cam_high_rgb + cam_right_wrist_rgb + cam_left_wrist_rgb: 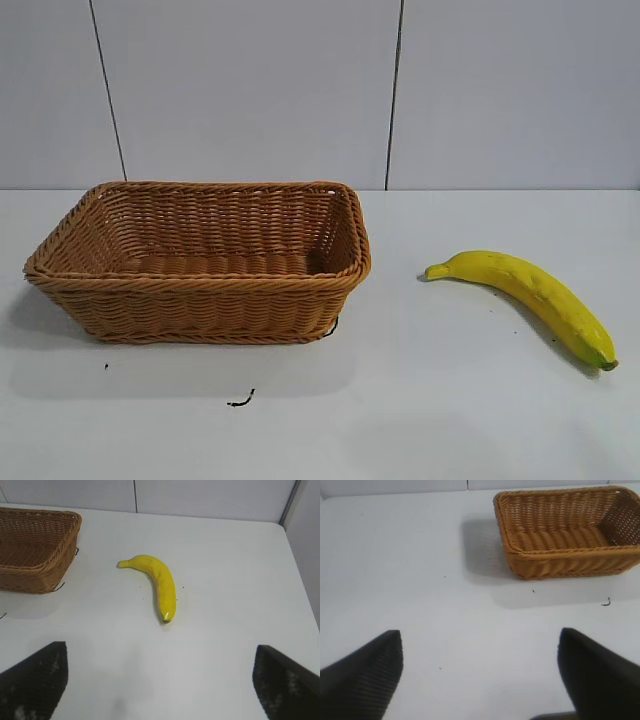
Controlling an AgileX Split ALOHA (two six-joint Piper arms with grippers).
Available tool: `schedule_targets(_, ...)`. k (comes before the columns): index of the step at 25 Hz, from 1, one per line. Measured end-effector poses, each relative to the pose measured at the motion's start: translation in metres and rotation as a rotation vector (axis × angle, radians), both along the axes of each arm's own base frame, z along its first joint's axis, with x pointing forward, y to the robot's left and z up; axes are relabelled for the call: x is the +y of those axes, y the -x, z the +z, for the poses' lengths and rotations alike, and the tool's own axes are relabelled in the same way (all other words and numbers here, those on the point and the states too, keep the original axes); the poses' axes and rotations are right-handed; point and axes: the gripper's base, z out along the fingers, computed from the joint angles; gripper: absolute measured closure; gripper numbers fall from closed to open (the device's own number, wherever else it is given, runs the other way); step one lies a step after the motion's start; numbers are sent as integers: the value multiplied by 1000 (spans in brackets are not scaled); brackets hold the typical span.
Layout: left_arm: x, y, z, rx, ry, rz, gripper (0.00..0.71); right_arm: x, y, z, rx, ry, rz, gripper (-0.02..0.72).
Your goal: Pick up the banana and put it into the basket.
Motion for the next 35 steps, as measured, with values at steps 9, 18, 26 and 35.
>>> schedule_targets(9, 0, 0, 0, 0, 0, 0, 75, 1, -115, 12, 302, 6, 5, 14)
schedule_targets(18, 0, 0, 0, 0, 0, 0, 75, 1, -229, -10, 447, 73, 94, 14)
schedule_targets(26, 0, 0, 0, 0, 0, 0, 75, 1, -296, -47, 483, 144, 202, 14)
schedule_targets(35, 0, 0, 0, 0, 0, 0, 75, 24, -329, -112, 527, 186, 313, 14)
